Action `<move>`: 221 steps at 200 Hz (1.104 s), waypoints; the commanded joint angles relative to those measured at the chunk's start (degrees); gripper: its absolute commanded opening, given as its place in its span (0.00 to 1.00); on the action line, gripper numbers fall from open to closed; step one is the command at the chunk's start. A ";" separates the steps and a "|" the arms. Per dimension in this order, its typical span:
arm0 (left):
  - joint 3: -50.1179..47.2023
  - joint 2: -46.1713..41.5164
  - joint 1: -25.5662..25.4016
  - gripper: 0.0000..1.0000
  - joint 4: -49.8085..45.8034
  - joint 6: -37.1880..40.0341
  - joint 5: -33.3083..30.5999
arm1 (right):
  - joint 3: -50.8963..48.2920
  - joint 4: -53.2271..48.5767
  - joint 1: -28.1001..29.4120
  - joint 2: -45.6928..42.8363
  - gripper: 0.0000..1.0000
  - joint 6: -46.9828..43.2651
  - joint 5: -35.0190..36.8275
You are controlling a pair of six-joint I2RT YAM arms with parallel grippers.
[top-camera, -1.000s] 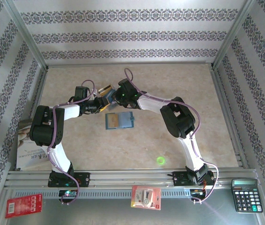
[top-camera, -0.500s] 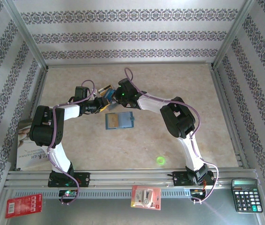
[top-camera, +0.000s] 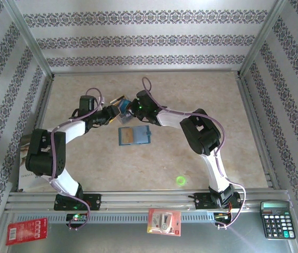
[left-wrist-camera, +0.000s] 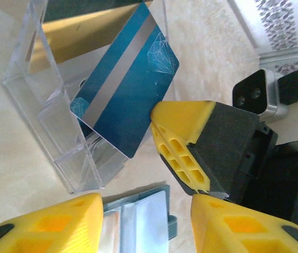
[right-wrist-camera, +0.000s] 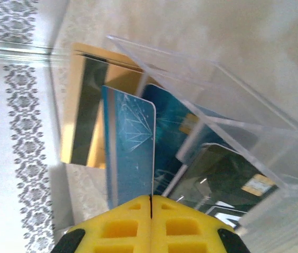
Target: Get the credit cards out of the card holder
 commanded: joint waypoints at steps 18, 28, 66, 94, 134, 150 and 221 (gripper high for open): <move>-1.26 -3.88 1.39 0.55 3.93 -5.95 -0.67 | -3.84 10.03 -0.85 -6.78 0.00 -0.61 -4.39; -1.26 -4.35 1.63 0.57 4.78 -7.15 -0.28 | -5.16 11.58 -1.09 -7.87 0.00 0.05 -5.10; 0.39 -3.58 2.01 0.64 6.88 -9.17 2.62 | -10.83 18.32 -1.89 -11.71 0.00 3.42 -9.44; 1.88 -1.41 2.01 0.66 8.84 -10.68 5.35 | -14.52 20.60 -1.99 -14.29 0.00 4.94 -11.99; 1.47 -0.11 2.01 0.66 17.88 -15.26 10.69 | -18.97 23.71 -2.09 -16.25 0.00 7.40 -14.94; 1.77 -0.26 2.01 0.61 17.95 -15.21 11.46 | -19.94 24.96 -2.18 -16.33 0.00 8.50 -16.28; 2.51 0.42 2.01 0.31 17.94 -15.18 13.28 | -21.57 26.67 -2.53 -17.16 0.00 9.55 -18.41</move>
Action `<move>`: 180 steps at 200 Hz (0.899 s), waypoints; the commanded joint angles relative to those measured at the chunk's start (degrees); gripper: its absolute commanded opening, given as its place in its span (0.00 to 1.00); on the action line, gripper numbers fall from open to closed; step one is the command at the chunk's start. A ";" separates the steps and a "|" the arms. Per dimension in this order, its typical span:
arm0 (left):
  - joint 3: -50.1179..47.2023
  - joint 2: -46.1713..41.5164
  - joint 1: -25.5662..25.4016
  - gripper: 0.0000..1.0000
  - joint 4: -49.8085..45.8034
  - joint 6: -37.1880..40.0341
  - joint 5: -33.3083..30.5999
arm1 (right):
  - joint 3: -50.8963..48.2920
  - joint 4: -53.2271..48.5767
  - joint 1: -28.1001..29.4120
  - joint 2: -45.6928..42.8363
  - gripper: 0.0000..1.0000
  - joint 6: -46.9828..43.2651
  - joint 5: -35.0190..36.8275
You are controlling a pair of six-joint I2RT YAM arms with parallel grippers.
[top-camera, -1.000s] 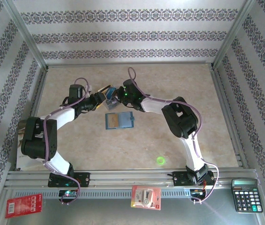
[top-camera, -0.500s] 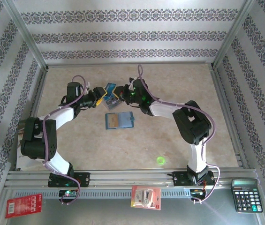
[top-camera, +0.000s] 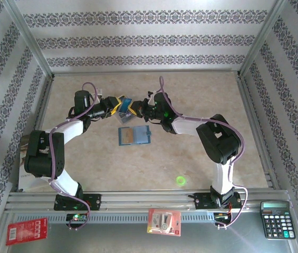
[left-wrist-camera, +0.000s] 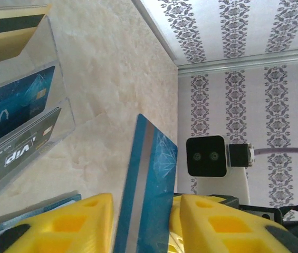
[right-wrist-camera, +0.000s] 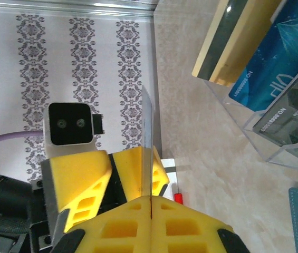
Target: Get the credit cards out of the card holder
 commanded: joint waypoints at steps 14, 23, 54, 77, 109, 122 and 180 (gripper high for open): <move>2.05 0.79 0.53 0.24 4.82 -0.78 3.02 | -0.79 3.24 -0.05 -1.78 0.00 0.81 -2.45; 2.14 0.81 0.52 0.19 5.28 -0.83 3.87 | -0.96 3.56 -0.11 -1.64 0.00 1.28 -2.48; 2.14 0.57 0.52 0.01 5.62 -0.48 5.44 | -0.96 3.72 -0.21 -1.62 0.00 0.99 -2.48; 2.14 -0.24 0.52 0.00 4.44 1.23 5.19 | -1.25 1.56 -0.62 -2.59 0.01 -0.75 -1.66; 4.36 -2.68 0.52 0.00 -8.10 11.61 0.14 | -2.81 -8.33 -2.12 -6.53 0.37 -8.57 1.38; 6.55 -3.36 0.38 0.00 -16.50 18.02 -4.30 | -3.56 -12.22 -2.81 -8.33 0.44 -11.84 2.72; 14.77 -0.49 -2.39 0.00 -28.64 36.32 -16.91 | -8.61 -20.40 -6.30 -14.67 0.69 -22.94 7.37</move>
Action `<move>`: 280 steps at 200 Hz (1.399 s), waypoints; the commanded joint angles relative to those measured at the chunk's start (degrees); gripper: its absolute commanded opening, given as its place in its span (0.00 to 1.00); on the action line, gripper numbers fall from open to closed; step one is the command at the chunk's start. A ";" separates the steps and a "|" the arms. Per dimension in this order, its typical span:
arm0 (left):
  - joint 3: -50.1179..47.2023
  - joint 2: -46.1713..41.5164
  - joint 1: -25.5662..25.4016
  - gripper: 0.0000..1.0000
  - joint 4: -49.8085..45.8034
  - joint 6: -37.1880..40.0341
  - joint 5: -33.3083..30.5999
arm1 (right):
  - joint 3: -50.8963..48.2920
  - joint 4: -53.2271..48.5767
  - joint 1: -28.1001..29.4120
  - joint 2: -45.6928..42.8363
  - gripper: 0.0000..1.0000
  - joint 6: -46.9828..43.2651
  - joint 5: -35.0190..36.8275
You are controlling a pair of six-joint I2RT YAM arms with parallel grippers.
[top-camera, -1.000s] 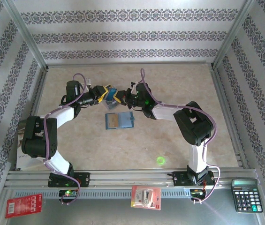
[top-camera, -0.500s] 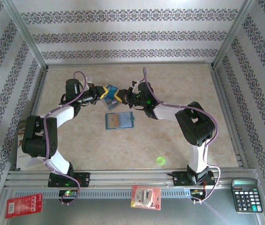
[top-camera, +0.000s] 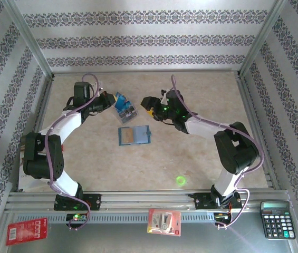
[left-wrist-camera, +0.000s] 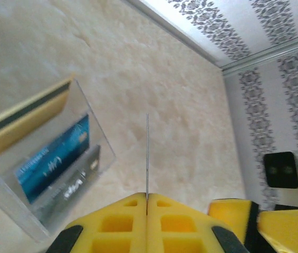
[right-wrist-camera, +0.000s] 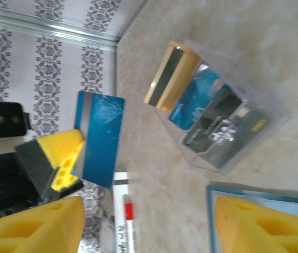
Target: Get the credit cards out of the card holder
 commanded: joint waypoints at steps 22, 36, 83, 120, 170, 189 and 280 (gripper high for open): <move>7.09 3.42 -2.02 0.00 -8.99 18.38 -7.64 | -4.93 -3.54 -2.26 -3.95 0.78 -9.23 3.80; 8.95 4.89 -2.07 0.00 -10.07 23.55 -7.96 | -6.23 -3.43 -3.03 -4.64 0.84 -9.80 4.25; 12.70 9.04 -2.45 0.00 -11.86 38.56 -8.02 | -9.07 -2.67 -4.10 -7.11 0.98 -10.72 5.99; 15.07 11.83 -4.57 0.00 -14.61 51.67 -10.01 | -9.30 -2.03 -4.67 -6.44 0.98 -9.65 4.76; 17.72 15.32 -5.63 0.00 -16.94 60.95 -10.82 | -9.28 -1.14 -4.80 -5.86 0.98 -8.88 3.11; 17.77 15.61 -5.56 0.00 -16.92 63.36 -11.42 | -9.37 -1.14 -4.85 -6.06 0.98 -8.91 3.14; 18.96 18.68 -5.63 0.00 -18.16 67.51 -9.79 | -8.41 -0.43 -4.93 -4.08 0.98 -7.52 1.06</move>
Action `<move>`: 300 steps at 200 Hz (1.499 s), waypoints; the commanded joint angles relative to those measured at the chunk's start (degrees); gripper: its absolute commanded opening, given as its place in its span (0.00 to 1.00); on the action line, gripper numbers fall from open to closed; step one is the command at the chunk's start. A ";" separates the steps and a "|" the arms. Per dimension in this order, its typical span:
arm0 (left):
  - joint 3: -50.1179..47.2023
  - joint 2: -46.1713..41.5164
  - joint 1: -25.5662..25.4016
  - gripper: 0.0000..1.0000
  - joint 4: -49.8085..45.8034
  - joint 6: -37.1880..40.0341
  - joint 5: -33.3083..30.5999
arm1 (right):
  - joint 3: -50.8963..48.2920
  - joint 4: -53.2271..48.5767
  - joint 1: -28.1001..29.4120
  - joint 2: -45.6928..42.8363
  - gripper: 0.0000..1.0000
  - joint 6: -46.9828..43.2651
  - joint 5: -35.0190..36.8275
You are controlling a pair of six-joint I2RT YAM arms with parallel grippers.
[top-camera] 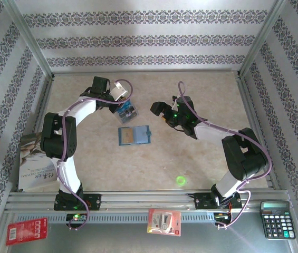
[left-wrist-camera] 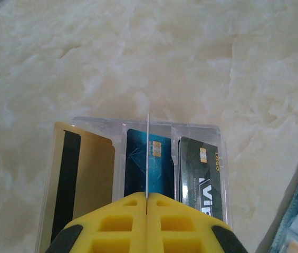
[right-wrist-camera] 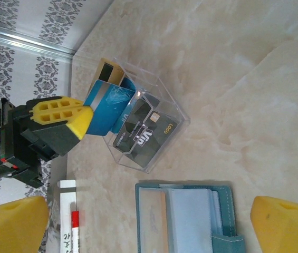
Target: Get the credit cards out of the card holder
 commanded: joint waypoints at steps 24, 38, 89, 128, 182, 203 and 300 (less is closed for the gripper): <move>2.61 1.87 -0.28 0.01 -1.84 0.53 0.65 | 0.72 1.77 -0.47 1.45 0.98 1.45 -2.19; 2.65 1.91 -0.20 0.07 -1.54 0.16 0.09 | 0.67 2.05 -0.47 1.53 0.98 1.69 -2.50; 1.14 -1.34 -0.19 0.38 0.97 -2.90 -2.65 | 0.82 1.83 -0.53 1.98 0.98 1.56 -2.81; -3.17 -7.72 -0.06 0.47 7.39 -14.32 -9.08 | 1.37 -0.23 0.32 2.30 0.98 -0.81 -2.65; -7.78 -16.25 1.06 0.66 4.06 -36.57 -19.67 | 6.63 -15.30 6.48 2.61 0.98 -10.93 6.79; -12.01 -20.77 1.47 0.84 4.45 -42.33 -20.29 | 8.00 -17.15 9.20 3.82 0.98 -13.37 8.18; -30.30 -41.38 5.87 1.00 5.27 -53.74 -23.32 | 23.01 -32.49 20.89 14.86 0.78 -21.73 15.89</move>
